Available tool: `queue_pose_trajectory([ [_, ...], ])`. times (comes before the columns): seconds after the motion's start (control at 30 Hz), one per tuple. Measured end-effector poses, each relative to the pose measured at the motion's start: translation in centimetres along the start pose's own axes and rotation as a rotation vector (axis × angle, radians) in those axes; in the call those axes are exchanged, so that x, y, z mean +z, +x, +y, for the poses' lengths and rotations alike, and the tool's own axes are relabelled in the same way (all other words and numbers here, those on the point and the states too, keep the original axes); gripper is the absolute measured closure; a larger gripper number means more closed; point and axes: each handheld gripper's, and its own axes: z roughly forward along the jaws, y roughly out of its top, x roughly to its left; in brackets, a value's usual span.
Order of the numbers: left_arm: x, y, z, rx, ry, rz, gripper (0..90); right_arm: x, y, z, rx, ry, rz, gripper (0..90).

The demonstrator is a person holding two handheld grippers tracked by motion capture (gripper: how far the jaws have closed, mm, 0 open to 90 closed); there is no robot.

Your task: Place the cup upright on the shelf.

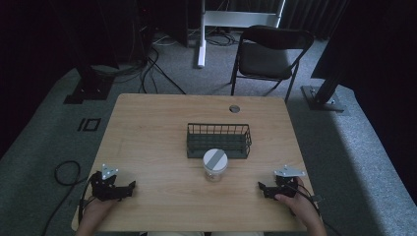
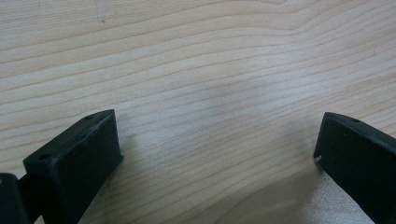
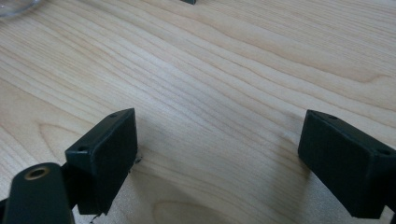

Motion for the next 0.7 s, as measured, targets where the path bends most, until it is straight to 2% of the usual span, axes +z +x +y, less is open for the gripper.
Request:
queue_pose_trajectory([
  [0.57,0.0,0.0,0.0,0.0,0.0,0.0,0.5,-0.17,0.32,-0.14,-0.005,-0.002,0.001,12.0],
  [0.7,0.0,0.0,0.0,0.0,-0.001,0.0,0.5,-0.36,0.55,-0.03,0.005,-0.012,0.036,13.0],
])
